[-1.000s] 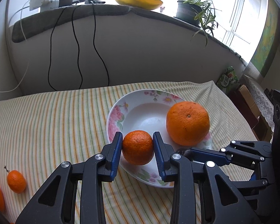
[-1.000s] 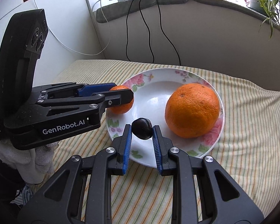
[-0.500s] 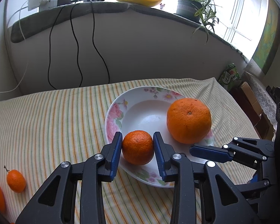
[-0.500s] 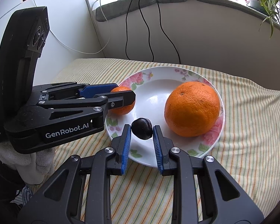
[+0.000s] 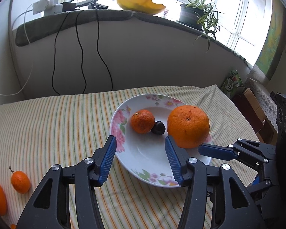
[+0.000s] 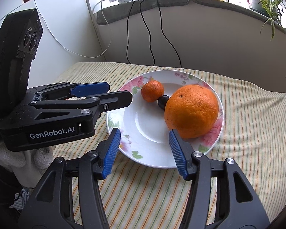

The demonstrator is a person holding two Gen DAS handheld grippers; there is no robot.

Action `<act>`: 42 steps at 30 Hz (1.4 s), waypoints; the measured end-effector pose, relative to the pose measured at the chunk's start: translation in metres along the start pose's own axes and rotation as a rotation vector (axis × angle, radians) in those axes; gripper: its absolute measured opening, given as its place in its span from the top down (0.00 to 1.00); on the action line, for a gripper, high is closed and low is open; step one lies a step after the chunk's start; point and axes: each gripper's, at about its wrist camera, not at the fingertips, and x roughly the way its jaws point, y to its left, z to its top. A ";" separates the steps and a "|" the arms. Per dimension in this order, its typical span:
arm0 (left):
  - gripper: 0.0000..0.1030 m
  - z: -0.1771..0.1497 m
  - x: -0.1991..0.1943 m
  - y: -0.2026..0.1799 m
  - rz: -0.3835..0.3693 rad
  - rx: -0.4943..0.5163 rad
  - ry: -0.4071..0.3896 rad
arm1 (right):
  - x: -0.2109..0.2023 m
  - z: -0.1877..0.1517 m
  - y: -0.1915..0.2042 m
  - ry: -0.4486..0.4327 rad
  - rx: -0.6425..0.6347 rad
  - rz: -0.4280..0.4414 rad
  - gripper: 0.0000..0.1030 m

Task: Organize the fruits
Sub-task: 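Open both tools over the plate and withdraw them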

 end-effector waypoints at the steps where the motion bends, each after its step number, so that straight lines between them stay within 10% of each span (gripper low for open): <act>1: 0.49 -0.001 -0.001 0.001 0.001 -0.008 -0.004 | 0.000 0.000 0.000 0.000 0.000 -0.001 0.46; 15: 0.47 -0.009 -0.023 0.004 0.030 -0.025 -0.026 | -0.012 -0.003 0.004 -0.009 0.001 -0.014 0.39; 26: 0.38 -0.022 -0.060 0.014 0.063 -0.065 -0.061 | -0.022 -0.002 0.016 -0.022 0.004 0.018 0.14; 42: 0.33 -0.062 -0.137 0.066 0.195 -0.147 -0.136 | -0.027 0.001 0.057 -0.029 -0.062 0.100 0.12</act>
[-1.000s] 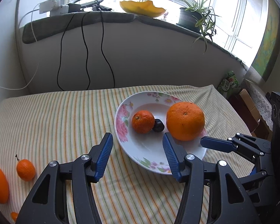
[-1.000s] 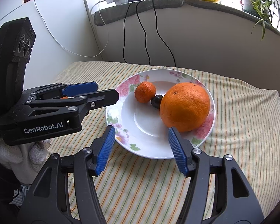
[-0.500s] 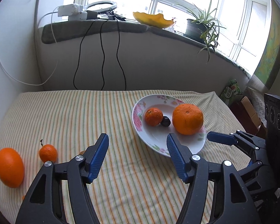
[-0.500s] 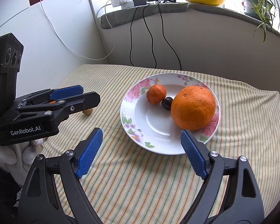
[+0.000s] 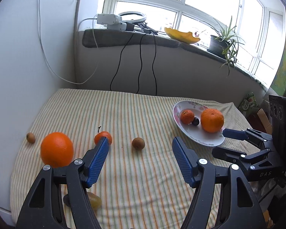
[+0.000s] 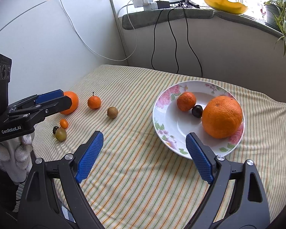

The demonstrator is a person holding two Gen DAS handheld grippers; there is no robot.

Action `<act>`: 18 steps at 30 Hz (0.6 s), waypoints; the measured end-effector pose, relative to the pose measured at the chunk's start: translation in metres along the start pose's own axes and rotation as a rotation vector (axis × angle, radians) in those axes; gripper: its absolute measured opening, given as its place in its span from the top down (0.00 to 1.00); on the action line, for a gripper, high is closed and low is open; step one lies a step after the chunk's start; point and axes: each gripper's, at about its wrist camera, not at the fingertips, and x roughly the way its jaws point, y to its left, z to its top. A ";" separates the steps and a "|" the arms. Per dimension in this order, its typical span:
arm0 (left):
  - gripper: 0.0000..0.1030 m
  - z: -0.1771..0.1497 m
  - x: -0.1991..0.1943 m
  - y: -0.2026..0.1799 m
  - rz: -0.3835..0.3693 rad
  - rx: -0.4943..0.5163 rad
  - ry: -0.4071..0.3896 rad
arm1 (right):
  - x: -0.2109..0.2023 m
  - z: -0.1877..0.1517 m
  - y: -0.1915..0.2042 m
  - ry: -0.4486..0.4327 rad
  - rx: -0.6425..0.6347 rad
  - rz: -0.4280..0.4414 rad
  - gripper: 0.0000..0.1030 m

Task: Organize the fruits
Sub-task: 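Open both tools over the plate and withdraw them, then grasp the dark plum with the left tool while the right tool grasps the green-brown fruit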

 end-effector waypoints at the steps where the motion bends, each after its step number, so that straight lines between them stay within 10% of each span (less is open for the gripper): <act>1: 0.33 -0.002 -0.004 0.006 0.009 -0.010 -0.004 | 0.001 0.001 0.004 0.000 -0.007 0.009 0.12; 18: 0.47 -0.052 -0.044 0.102 0.121 -0.199 0.029 | 0.034 0.007 0.081 0.061 -0.155 0.187 0.12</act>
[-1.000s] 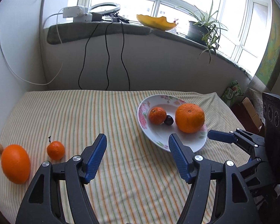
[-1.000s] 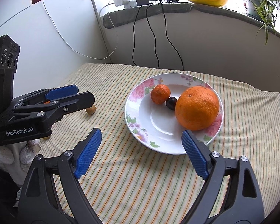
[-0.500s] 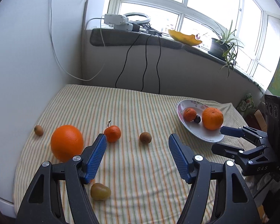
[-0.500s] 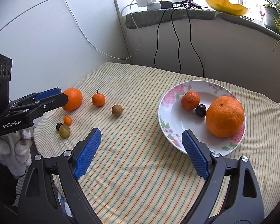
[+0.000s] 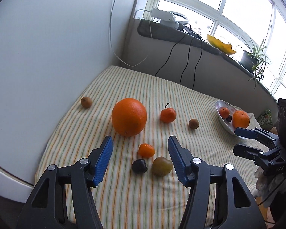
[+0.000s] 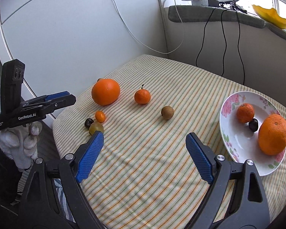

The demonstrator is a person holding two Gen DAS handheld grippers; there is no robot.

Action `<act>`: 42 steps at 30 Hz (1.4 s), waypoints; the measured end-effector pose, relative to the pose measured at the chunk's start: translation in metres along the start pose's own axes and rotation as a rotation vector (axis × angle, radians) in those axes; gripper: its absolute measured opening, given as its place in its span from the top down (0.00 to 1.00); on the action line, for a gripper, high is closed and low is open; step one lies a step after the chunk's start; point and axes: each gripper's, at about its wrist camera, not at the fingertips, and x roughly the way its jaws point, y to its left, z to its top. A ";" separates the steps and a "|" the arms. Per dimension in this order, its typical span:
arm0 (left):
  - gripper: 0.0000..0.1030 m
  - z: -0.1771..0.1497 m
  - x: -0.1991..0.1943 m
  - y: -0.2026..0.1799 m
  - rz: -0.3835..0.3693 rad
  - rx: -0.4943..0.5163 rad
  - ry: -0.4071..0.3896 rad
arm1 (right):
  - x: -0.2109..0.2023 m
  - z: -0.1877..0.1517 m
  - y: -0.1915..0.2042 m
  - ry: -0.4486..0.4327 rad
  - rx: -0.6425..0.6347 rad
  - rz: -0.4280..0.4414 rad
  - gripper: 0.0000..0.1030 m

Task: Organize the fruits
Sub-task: 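Grasp the dark plum with the left tool while the right tool grasps the green-brown fruit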

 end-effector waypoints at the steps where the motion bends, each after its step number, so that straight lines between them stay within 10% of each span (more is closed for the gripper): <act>1: 0.49 -0.003 0.000 0.004 0.000 -0.007 0.006 | 0.003 0.000 0.005 0.007 -0.011 0.010 0.14; 20: 0.66 -0.030 0.021 0.015 -0.081 -0.042 0.109 | 0.074 -0.007 0.085 0.173 -0.249 0.151 0.52; 42: 0.76 -0.030 0.039 0.017 -0.117 -0.043 0.160 | 0.117 -0.002 0.092 0.228 -0.298 0.136 0.59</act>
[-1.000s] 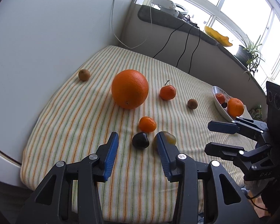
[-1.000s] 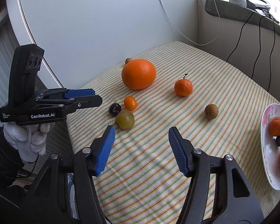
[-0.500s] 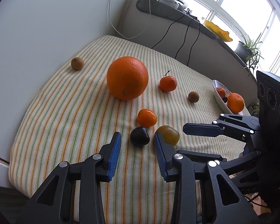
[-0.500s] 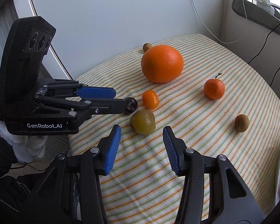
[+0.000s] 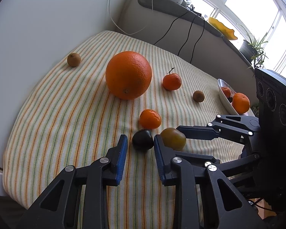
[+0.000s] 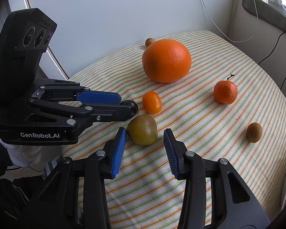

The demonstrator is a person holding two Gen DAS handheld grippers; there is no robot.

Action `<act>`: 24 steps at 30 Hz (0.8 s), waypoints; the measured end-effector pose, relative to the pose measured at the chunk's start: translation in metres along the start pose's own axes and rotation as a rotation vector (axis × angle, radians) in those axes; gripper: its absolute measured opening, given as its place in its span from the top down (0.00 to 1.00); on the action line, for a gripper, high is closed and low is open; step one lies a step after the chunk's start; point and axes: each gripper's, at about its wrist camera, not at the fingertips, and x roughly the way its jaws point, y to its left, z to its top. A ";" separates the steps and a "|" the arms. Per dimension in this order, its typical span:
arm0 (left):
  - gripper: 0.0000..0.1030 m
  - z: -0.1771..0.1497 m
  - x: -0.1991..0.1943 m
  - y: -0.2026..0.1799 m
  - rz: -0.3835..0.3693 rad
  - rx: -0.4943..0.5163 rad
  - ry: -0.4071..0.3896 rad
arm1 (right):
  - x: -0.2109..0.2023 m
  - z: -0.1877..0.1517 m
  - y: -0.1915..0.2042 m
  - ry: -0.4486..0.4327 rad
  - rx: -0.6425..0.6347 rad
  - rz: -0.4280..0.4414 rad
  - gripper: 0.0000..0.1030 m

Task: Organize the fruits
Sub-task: 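Grasp the dark plum with the left tool while the right tool grasps the green-brown fruit, then carry the plum with the left tool while the right tool carries the green-brown fruit to the plate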

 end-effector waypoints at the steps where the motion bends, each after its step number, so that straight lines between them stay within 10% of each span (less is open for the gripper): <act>1: 0.76 0.000 0.001 -0.001 0.000 0.004 0.001 | 0.001 0.000 0.000 0.002 -0.002 -0.001 0.60; 24: 0.79 0.009 -0.006 -0.027 -0.029 0.032 -0.047 | -0.043 -0.014 -0.019 -0.088 0.082 -0.041 0.70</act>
